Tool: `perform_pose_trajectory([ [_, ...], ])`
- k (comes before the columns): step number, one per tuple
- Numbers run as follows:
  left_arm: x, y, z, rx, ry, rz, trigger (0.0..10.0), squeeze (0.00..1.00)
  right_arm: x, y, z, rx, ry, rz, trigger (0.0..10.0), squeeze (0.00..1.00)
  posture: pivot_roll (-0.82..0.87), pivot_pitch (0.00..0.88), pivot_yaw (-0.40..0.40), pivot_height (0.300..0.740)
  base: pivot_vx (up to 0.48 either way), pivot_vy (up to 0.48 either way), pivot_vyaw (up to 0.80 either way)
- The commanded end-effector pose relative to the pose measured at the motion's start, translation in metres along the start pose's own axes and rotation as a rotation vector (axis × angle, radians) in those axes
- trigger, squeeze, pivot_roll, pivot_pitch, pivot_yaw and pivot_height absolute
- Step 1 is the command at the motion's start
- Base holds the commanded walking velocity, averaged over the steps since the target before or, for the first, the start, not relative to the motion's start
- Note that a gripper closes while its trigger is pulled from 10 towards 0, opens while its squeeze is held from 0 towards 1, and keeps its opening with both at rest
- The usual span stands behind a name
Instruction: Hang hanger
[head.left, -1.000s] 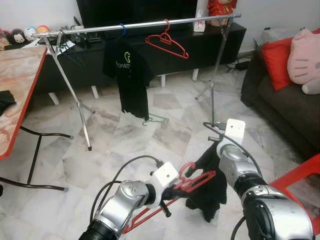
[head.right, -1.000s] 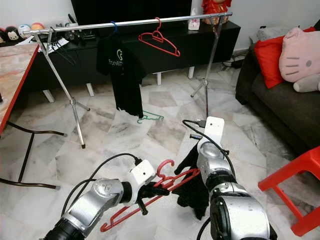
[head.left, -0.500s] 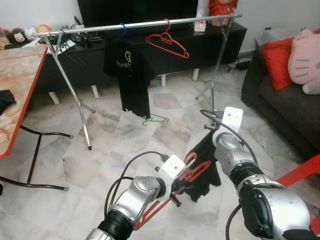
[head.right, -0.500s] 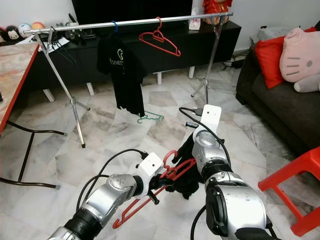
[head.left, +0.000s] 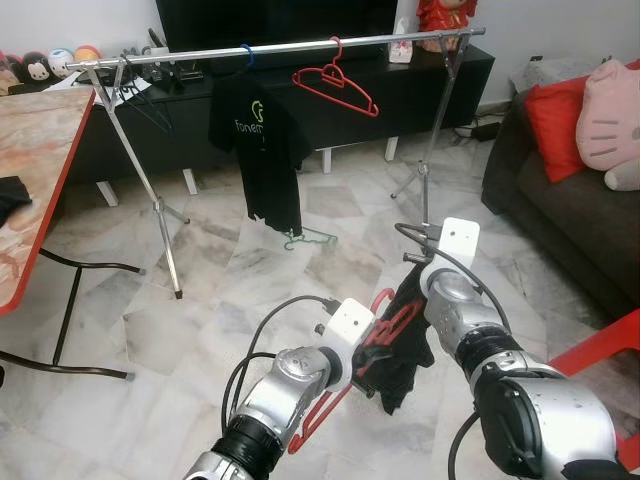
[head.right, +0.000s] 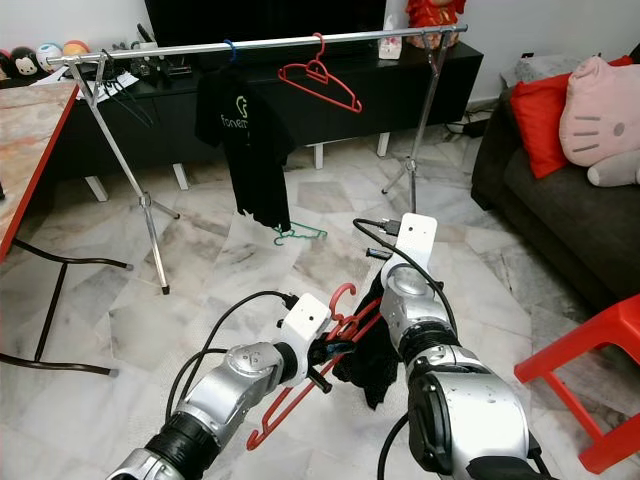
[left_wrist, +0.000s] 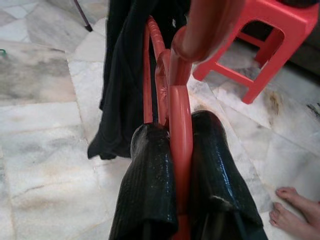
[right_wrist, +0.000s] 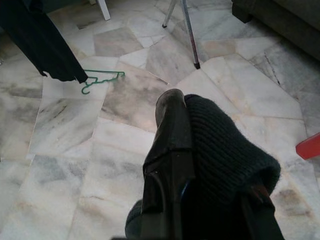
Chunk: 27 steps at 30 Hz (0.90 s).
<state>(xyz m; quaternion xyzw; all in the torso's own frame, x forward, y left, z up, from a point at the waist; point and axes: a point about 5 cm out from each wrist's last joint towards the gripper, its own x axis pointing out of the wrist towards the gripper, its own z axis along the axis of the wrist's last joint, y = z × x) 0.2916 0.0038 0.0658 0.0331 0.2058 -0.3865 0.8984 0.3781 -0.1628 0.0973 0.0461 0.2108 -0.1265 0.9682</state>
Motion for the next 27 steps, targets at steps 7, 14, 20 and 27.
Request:
perform_pose_trajectory([
  [7, 0.003, 0.003, 0.014, -0.035, -0.089, 0.050, 10.0, 0.00, -0.001, 0.002, -0.005, 0.003, 0.002, 0.005, 10.0, 0.00, -0.02, 0.000, -0.049, 0.740, 0.000, 0.000, 0.00],
  [14, 0.007, -0.005, 0.014, -0.042, -0.081, 0.010, 10.0, 0.00, -0.002, 0.005, -0.006, 0.010, 0.006, 0.013, 10.0, 0.00, -0.02, 0.000, -0.048, 0.740, 0.000, 0.000, 0.00],
  [20, 0.009, -0.010, 0.003, -0.036, -0.013, -0.014, 10.0, 0.00, -0.002, 0.010, 0.000, 0.035, -0.008, 0.023, 10.0, 0.00, -0.03, 0.000, -0.048, 0.740, 0.000, 0.000, 0.00],
  [27, 0.012, -0.003, 0.001, -0.032, 0.013, 0.061, 10.0, 0.00, -0.004, 0.019, 0.002, 0.051, -0.022, 0.033, 10.0, 0.00, -0.03, 0.000, -0.049, 0.740, 0.000, 0.000, 0.00],
])
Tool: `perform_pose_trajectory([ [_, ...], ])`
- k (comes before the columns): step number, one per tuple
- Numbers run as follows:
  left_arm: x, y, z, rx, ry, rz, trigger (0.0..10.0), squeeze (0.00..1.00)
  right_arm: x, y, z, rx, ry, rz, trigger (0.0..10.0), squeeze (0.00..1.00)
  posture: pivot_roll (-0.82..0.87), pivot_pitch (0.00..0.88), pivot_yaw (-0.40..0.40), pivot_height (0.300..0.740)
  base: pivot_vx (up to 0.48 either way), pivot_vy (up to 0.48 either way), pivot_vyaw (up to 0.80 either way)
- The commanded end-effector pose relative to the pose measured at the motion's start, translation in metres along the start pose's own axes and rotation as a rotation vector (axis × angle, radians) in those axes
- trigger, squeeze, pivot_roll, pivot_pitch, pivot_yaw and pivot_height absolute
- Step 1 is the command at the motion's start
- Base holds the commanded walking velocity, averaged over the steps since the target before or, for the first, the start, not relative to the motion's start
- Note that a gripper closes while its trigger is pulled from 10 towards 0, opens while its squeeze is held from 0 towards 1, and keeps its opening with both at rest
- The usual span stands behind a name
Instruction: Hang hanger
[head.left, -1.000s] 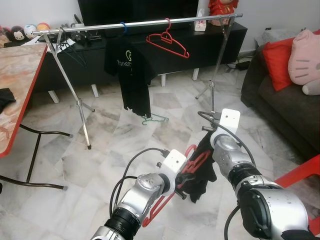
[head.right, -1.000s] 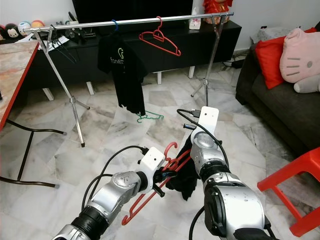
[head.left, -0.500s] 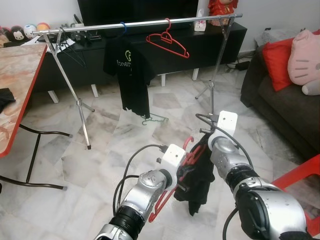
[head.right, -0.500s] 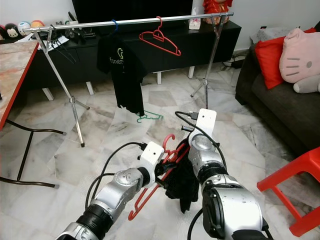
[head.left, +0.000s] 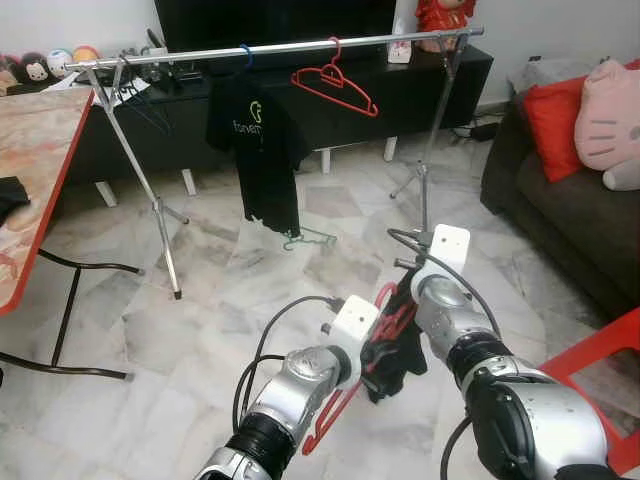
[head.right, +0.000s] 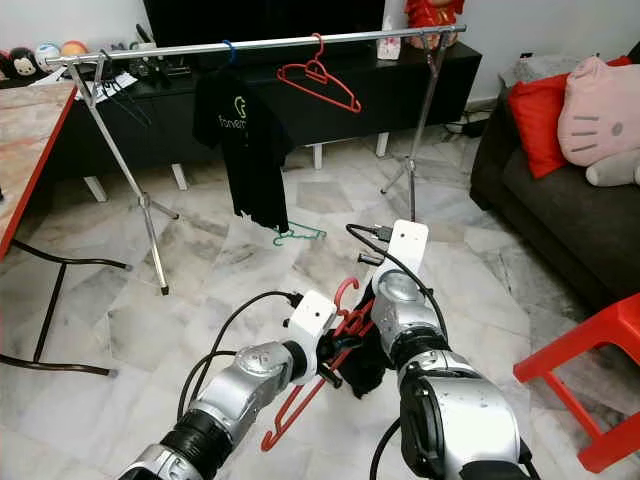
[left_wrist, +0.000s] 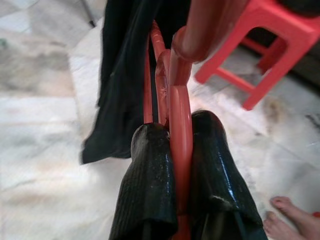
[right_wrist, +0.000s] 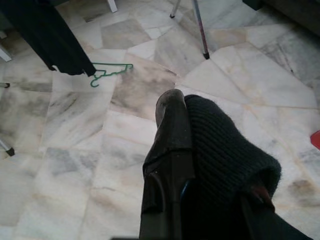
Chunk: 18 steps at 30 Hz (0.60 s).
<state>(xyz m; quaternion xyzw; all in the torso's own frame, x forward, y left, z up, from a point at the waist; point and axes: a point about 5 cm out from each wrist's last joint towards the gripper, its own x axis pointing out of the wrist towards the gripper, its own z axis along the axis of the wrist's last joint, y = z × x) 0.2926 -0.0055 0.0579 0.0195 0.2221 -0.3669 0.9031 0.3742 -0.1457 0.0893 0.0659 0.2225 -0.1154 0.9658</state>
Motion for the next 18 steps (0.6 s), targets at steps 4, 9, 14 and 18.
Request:
perform_pose_trajectory([
  [4, 0.003, 0.010, 0.007, 0.008, 0.005, 0.108, 10.0, 0.00, -0.001, 0.006, 0.011, 0.032, -0.046, 0.001, 10.0, 0.00, -0.03, 0.000, -0.049, 0.740, 0.000, 0.000, 0.00],
  [9, 0.003, 0.011, 0.008, -0.003, -0.002, 0.106, 10.0, 0.00, -0.002, 0.006, 0.006, 0.034, -0.035, -0.001, 10.0, 0.00, -0.04, 0.000, -0.050, 0.740, 0.000, 0.000, 0.00],
  [14, 0.003, 0.002, 0.012, -0.042, -0.042, 0.017, 10.0, 0.00, -0.003, 0.011, 0.000, 0.030, -0.017, 0.016, 10.0, 0.00, -0.04, 0.000, -0.052, 0.740, 0.000, 0.000, 0.00],
  [18, 0.002, 0.001, 0.016, -0.102, -0.078, -0.020, 10.0, 0.00, -0.003, 0.008, -0.003, 0.029, -0.011, 0.010, 10.0, 0.00, -0.03, 0.000, -0.051, 0.740, 0.000, 0.000, 0.00],
])
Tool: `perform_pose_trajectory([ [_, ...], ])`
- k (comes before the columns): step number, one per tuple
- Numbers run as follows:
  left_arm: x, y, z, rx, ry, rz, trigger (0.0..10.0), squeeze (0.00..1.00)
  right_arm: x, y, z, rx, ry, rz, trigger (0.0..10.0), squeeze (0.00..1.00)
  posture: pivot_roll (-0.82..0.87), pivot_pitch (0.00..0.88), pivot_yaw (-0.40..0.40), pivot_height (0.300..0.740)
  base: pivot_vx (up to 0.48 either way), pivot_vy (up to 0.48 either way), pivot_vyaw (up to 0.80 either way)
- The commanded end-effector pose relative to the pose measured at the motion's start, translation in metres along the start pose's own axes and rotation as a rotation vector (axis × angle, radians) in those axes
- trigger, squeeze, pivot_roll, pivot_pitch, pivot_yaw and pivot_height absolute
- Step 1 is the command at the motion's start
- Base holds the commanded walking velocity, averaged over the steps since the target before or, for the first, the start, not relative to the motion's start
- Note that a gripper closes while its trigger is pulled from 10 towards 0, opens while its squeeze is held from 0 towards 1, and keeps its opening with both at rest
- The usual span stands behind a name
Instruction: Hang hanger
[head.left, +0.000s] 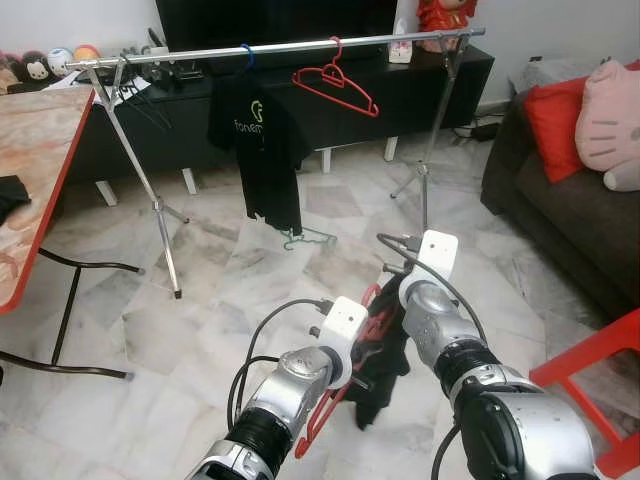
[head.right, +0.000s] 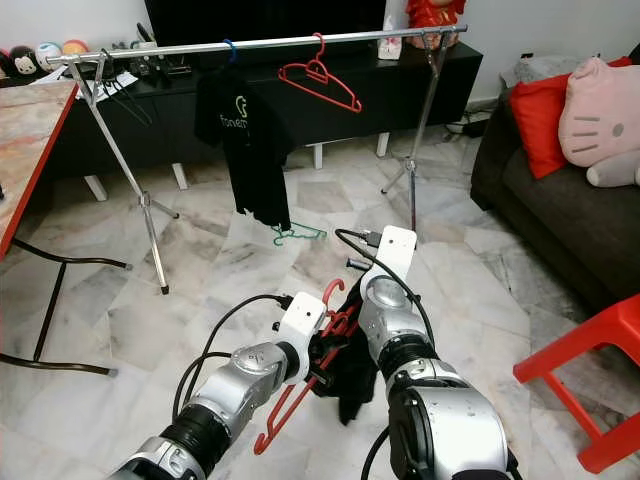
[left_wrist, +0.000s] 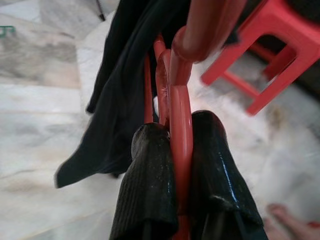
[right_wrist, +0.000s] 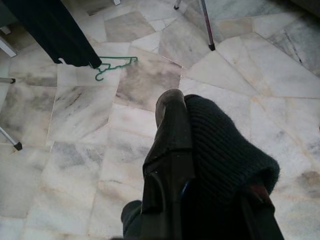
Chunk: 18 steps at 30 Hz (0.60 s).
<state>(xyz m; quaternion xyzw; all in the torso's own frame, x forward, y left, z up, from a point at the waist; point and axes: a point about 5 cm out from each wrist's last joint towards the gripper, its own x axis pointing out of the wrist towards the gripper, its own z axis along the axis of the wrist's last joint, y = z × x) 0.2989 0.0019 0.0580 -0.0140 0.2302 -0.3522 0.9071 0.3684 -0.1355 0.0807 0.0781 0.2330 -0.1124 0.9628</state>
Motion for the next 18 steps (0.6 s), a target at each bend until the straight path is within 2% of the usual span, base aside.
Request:
perform_pose_trajectory([
  [1, 0.003, -0.009, 0.015, -0.033, -0.067, -0.035, 10.0, 0.00, 0.000, 0.000, 0.009, 0.009, -0.035, 0.000, 10.0, 0.00, -0.03, 0.000, -0.051, 0.740, 0.000, 0.000, 0.00],
  [8, 0.002, 0.006, 0.018, -0.031, -0.088, 0.086, 10.0, 0.00, 0.000, -0.002, 0.010, 0.010, -0.040, -0.009, 10.0, 0.00, -0.04, 0.000, -0.053, 0.740, 0.000, 0.000, 0.00],
  [13, 0.002, 0.009, 0.013, 0.002, -0.057, 0.118, 10.0, 0.00, -0.001, 0.000, 0.009, 0.015, -0.041, -0.006, 10.0, 0.00, -0.04, 0.000, -0.052, 0.740, 0.000, 0.000, 0.00],
  [15, 0.003, 0.006, 0.010, 0.005, -0.041, 0.094, 10.0, 0.00, -0.001, 0.001, 0.009, 0.016, -0.039, -0.004, 10.0, 0.00, -0.04, 0.000, -0.052, 0.740, 0.000, 0.000, 0.00],
  [18, 0.004, -0.005, 0.007, -0.004, -0.027, -0.015, 10.0, 0.00, -0.003, 0.006, 0.006, 0.008, -0.032, 0.017, 10.0, 0.00, -0.04, 0.000, -0.053, 0.740, 0.000, 0.000, 0.00],
])
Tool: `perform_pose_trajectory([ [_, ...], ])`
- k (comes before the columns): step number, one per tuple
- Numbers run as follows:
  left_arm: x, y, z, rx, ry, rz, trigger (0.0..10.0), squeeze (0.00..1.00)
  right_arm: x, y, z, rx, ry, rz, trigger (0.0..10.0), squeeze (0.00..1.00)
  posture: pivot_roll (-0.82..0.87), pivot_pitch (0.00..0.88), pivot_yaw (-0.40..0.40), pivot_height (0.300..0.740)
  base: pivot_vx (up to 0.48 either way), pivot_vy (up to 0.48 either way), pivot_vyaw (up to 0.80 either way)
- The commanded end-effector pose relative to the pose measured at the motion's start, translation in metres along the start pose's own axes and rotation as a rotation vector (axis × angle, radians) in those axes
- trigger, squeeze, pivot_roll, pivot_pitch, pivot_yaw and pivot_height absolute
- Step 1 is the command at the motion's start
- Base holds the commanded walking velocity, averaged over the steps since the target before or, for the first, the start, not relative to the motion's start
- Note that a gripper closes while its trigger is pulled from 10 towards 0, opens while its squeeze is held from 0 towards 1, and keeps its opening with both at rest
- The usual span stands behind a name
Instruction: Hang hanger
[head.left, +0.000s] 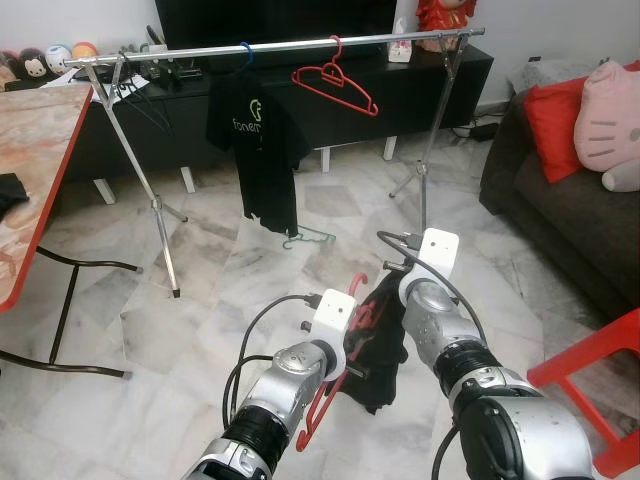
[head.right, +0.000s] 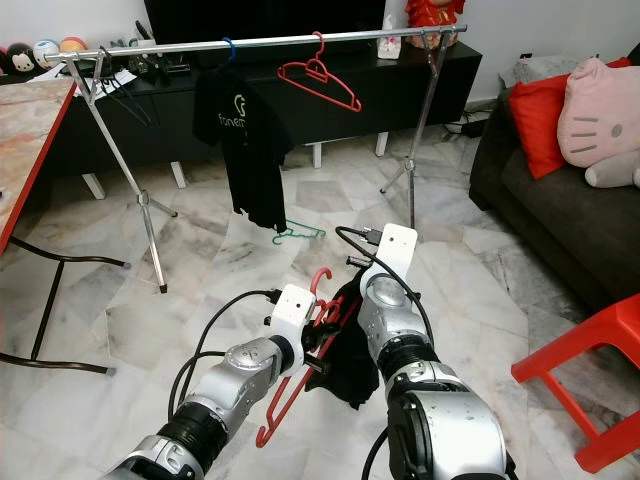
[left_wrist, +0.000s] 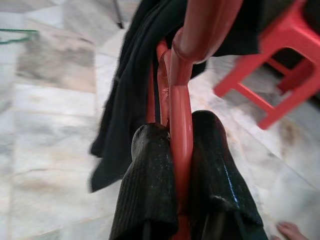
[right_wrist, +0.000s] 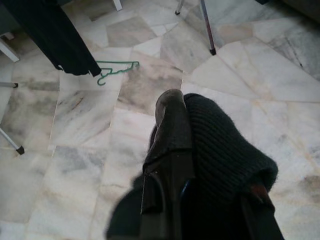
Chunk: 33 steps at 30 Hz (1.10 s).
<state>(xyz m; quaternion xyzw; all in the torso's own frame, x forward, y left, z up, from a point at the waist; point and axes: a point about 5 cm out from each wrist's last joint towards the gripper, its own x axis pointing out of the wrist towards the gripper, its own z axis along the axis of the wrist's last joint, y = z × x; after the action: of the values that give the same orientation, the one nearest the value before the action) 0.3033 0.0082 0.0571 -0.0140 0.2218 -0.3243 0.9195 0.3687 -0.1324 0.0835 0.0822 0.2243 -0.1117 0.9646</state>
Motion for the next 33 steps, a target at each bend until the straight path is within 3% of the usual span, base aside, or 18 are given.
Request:
perform_pose_trajectory([
  [1, 0.004, -0.014, 0.007, -0.002, -0.007, -0.092, 10.0, 0.00, -0.001, 0.004, 0.004, -0.003, -0.014, 0.016, 10.0, 0.00, -0.04, 0.000, -0.053, 0.740, 0.000, 0.000, 0.00],
  [7, 0.004, -0.012, 0.014, -0.028, -0.058, -0.063, 10.0, 0.00, -0.002, 0.006, 0.001, -0.004, -0.010, 0.020, 10.0, 0.00, -0.04, 0.000, -0.052, 0.740, 0.000, 0.000, 0.00],
  [9, 0.005, -0.003, 0.017, -0.023, -0.068, 0.024, 10.0, 0.00, -0.004, 0.009, 0.001, -0.002, -0.013, 0.023, 10.0, 0.00, -0.04, 0.000, -0.054, 0.740, 0.000, 0.000, 0.00],
  [12, 0.005, 0.003, 0.013, -0.009, -0.035, 0.062, 10.0, 0.00, -0.006, 0.012, 0.002, 0.000, -0.021, 0.030, 10.0, 0.00, -0.04, 0.000, -0.054, 0.740, 0.000, 0.000, 0.00],
  [15, 0.005, 0.001, 0.009, 0.004, -0.006, 0.041, 10.0, 0.00, -0.007, 0.015, 0.002, 0.002, -0.023, 0.038, 10.0, 0.00, -0.04, 0.000, -0.053, 0.740, 0.000, 0.000, 0.00],
  [17, 0.006, -0.007, 0.003, 0.032, 0.036, -0.029, 10.0, 0.00, -0.008, 0.017, -0.001, 0.002, -0.016, 0.044, 10.0, 0.00, -0.04, 0.000, -0.054, 0.740, 0.000, 0.000, 0.00],
  [20, 0.006, -0.015, 0.003, 0.038, 0.013, -0.093, 10.0, 0.00, -0.009, 0.019, -0.003, 0.002, -0.010, 0.049, 10.0, 0.00, -0.05, 0.000, -0.055, 0.740, 0.000, 0.000, 0.00],
  [23, 0.007, -0.004, 0.014, 0.025, -0.058, 0.053, 10.0, 0.00, -0.010, 0.020, -0.003, 0.002, -0.012, 0.051, 10.0, 0.00, -0.05, 0.000, -0.055, 0.740, 0.000, 0.000, 0.00],
  [27, 0.007, 0.004, 0.019, 0.060, -0.062, 0.121, 10.0, 0.00, -0.010, 0.018, -0.002, 0.004, -0.013, 0.044, 10.0, 0.00, -0.05, 0.000, -0.054, 0.740, 0.000, 0.000, 0.00],
  [31, 0.007, 0.003, 0.020, 0.070, -0.060, 0.081, 10.0, 0.00, -0.011, 0.017, -0.003, 0.003, -0.010, 0.040, 10.0, 0.00, -0.05, 0.000, -0.054, 0.740, 0.000, 0.000, 0.00],
  [33, 0.007, -0.004, 0.016, 0.063, -0.043, 0.002, 10.0, 0.00, -0.011, 0.018, -0.003, 0.006, -0.010, 0.049, 10.0, 0.00, -0.05, 0.000, -0.054, 0.740, 0.000, 0.000, 0.00],
])
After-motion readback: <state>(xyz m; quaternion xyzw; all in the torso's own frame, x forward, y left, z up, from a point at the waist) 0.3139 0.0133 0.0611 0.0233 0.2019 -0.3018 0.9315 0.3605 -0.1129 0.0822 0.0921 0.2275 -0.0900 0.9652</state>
